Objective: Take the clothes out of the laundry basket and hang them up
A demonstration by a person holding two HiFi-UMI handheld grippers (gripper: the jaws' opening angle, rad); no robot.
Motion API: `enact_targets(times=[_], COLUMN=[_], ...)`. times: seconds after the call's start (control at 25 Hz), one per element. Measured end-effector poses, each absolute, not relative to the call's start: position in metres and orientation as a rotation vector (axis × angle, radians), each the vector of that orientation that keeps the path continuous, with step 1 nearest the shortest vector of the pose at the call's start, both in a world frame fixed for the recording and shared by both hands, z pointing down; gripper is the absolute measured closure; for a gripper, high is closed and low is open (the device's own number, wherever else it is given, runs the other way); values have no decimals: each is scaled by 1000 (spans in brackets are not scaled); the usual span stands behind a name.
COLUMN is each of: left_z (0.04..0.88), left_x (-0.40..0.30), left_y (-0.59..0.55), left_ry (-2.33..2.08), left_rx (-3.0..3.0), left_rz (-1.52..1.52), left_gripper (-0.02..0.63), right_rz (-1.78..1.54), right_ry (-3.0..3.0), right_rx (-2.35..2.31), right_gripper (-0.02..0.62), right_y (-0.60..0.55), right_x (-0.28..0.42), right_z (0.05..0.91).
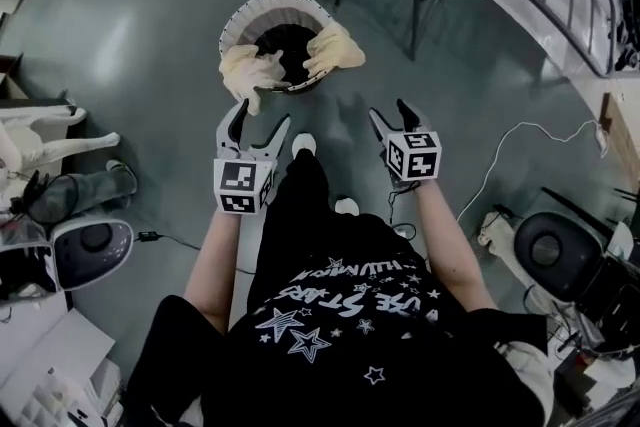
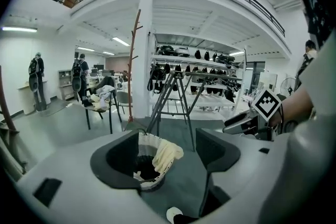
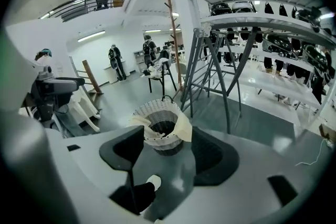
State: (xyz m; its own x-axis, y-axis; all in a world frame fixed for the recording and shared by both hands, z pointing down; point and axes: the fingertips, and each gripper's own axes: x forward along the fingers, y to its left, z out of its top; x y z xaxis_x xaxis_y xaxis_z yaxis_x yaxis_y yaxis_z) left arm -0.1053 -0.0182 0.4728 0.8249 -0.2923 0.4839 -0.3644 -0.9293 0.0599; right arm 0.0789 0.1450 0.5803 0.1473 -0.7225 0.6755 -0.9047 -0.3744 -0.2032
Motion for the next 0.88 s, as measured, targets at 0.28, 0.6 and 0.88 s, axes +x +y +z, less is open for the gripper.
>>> enact_targets(times=[0.28, 0.6, 0.88], left_z=[517, 578, 633], left_x=[-82, -50, -14], left_y=[-77, -97, -91], left_ry=[-394, -243, -180], left_rx=[2832, 2763, 2773], left_rz=[839, 933, 1001], left_gripper=[265, 265, 265], right_rz=[1144, 1219, 1384], right_ry=[-1462, -1318, -1254], right_rx=[2147, 2180, 2257], right_gripper=[314, 314, 325], right_y=[97, 93, 102], right_x=[92, 126, 160], right_z=[625, 679, 748])
